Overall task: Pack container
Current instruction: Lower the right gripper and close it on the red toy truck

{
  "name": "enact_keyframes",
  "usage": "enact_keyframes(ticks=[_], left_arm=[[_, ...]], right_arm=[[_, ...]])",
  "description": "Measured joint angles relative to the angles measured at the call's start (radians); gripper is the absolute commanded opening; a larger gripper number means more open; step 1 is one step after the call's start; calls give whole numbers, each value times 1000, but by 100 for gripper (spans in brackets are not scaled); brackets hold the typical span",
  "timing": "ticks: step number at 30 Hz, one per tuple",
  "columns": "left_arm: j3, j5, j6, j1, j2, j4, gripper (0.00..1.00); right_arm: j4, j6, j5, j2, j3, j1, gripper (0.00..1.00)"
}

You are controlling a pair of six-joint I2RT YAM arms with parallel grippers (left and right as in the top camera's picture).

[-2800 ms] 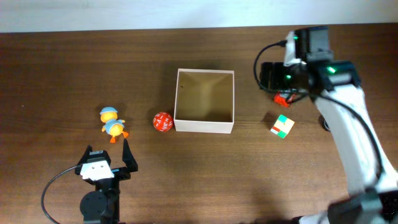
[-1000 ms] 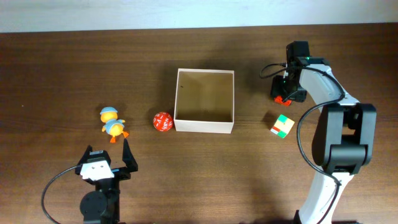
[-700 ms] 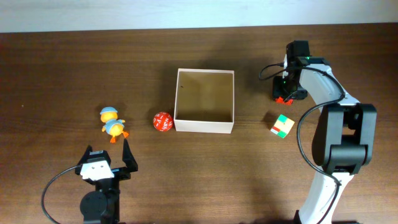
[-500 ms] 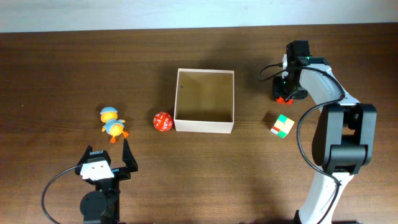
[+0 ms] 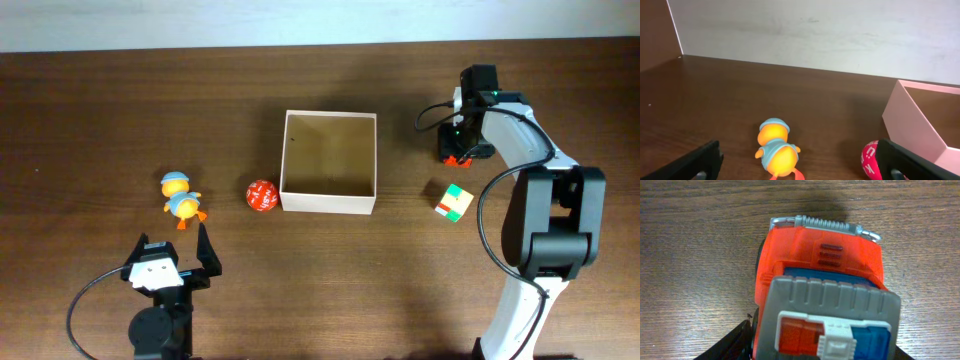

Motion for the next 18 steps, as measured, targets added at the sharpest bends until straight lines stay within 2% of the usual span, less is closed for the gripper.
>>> enact_keyframes(ticks=[11, 18], left_arm=[[0, 0, 0, 0, 0, 0, 99], [0, 0, 0, 0, 0, 0, 99]], right_arm=[[-14, -8, 1, 1, 13, 0, 54], [-58, -8, 1, 7, 83, 0, 54]])
